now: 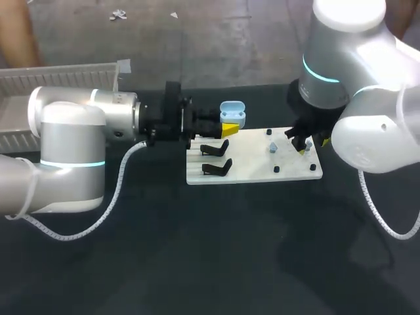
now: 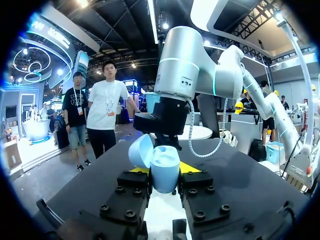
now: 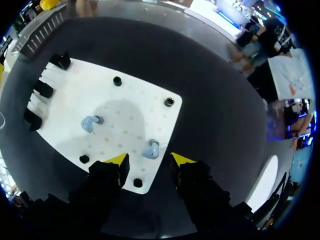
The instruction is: Pick up each earbud case from the left stands, insert the matching earbuds, close the lid, and place the case in the box.
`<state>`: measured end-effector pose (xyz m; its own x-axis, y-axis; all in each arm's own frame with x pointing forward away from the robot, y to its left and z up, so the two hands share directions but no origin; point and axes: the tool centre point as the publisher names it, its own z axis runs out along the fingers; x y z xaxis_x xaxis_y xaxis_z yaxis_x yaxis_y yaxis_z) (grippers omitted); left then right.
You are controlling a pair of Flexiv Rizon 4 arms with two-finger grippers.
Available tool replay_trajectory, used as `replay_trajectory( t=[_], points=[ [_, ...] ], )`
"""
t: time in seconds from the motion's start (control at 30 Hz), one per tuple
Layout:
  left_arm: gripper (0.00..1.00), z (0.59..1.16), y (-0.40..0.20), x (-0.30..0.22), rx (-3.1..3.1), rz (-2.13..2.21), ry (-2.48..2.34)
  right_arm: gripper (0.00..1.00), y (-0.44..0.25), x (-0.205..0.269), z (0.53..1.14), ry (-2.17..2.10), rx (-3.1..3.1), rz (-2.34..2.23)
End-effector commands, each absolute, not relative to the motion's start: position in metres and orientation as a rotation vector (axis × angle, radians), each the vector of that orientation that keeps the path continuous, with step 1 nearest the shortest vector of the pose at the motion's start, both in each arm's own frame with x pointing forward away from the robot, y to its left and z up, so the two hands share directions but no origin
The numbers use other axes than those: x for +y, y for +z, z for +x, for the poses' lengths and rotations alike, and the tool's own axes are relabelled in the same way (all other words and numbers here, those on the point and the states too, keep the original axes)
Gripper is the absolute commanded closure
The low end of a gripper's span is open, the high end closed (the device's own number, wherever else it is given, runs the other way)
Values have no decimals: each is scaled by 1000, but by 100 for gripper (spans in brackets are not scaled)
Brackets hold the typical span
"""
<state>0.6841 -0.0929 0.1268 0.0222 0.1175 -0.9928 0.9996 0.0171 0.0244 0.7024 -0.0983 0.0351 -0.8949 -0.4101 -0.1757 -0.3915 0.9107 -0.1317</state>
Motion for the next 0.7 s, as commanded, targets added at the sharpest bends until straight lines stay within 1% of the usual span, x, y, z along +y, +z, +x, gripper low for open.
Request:
replay_trajectory(
  t=[0.03,0.4,0.5,0.53,0.7],
  points=[
    [100,682,126,-93,1283,1285,-1114,52,33,-96,707,-139,2882,-603],
    [100,682,126,-93,1283,1285,-1114,54,30,-95,708,-142,2888,-592],
    [100,682,126,-93,1283,1285,-1114,55,30,-95,709,-144,2888,-588],
    [100,682,126,-93,1283,1285,-1114,57,30,-95,709,-144,2888,-585],
    [100,682,126,-93,1283,1285,-1114,59,30,-94,709,-147,2886,-576]
  ],
)
